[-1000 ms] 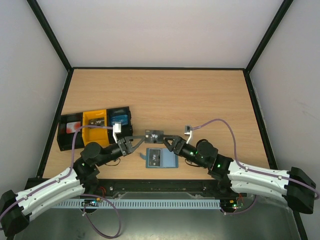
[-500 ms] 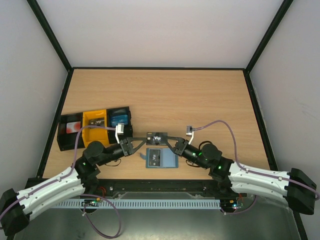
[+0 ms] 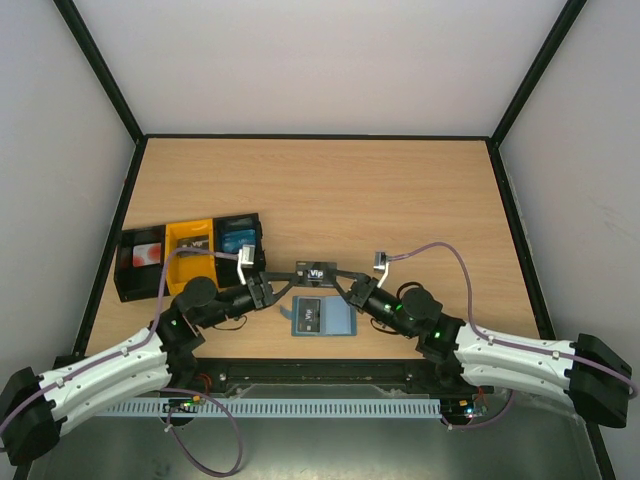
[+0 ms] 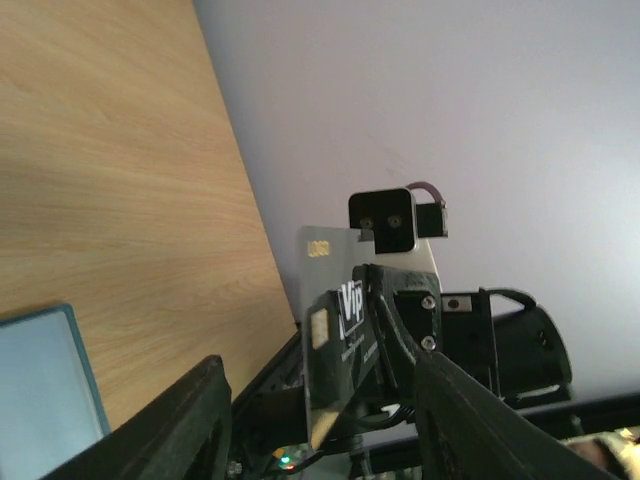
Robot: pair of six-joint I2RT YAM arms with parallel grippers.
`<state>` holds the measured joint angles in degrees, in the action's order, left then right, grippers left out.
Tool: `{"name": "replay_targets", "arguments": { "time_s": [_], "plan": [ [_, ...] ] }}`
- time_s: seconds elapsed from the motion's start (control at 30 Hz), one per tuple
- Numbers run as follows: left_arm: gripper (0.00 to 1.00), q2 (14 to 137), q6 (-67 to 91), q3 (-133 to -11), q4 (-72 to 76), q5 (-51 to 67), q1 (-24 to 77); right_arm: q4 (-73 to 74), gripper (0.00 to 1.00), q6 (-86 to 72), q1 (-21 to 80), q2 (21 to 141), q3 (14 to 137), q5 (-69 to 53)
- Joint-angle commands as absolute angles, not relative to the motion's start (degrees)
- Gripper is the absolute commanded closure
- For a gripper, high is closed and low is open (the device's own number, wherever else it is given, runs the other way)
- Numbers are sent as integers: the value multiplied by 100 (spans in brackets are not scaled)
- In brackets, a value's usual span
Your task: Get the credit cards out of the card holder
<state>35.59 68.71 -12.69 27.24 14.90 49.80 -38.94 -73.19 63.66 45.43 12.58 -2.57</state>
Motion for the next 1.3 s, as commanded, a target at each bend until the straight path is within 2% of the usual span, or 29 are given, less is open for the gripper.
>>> {"name": "replay_targets", "arguments": {
  "time_s": [0.0, 0.1, 0.13, 0.17, 0.3, 0.53, 0.67, 0.87, 1.07, 1.27],
  "plan": [
    [58, 3713, 6824, -1455, 2863, 1466, 4953, -4237, 98, -7419, 6372, 4650, 1368, -139],
    [87, 3729, 6855, -1435, 2946, 1412, 4949, -4150, 98, -7384, 6372, 4696, 1414, -141],
    [95, 3713, 6855, -1433, 2976, 1388, 4945, -4127, 98, -7383, 6380, 4706, 1407, -141],
    [97, 3690, 6841, -1439, 2973, 1369, 4941, -4095, 97, -7386, 6373, 4717, 1406, -148],
    [97, 3628, 6639, -1586, 2686, 1398, 4874, -3954, 86, -7365, 6372, 4688, 1404, -141],
    [97, 3485, 6550, -1949, 1609, 1687, 4466, -3371, 50, -7200, 6377, 4386, 1413, -159],
    [97, 3364, 6146, -2429, 219, 2075, 3779, -2829, 27, -7024, 6373, 4146, 1528, -225],
    [97, 3514, 5064, -3365, -1651, 2597, 2411, -2392, 0, -6954, 6380, 3735, 1489, -68],
    [97, 3990, 3777, -4032, -2818, 3135, 1090, -2108, 2, -6998, 6377, 3521, 1428, 4],
    [97, 4389, 2733, -4449, -3304, 3014, 240, -1858, 2, -7056, 6377, 3167, 1307, 175]
  ]
}}
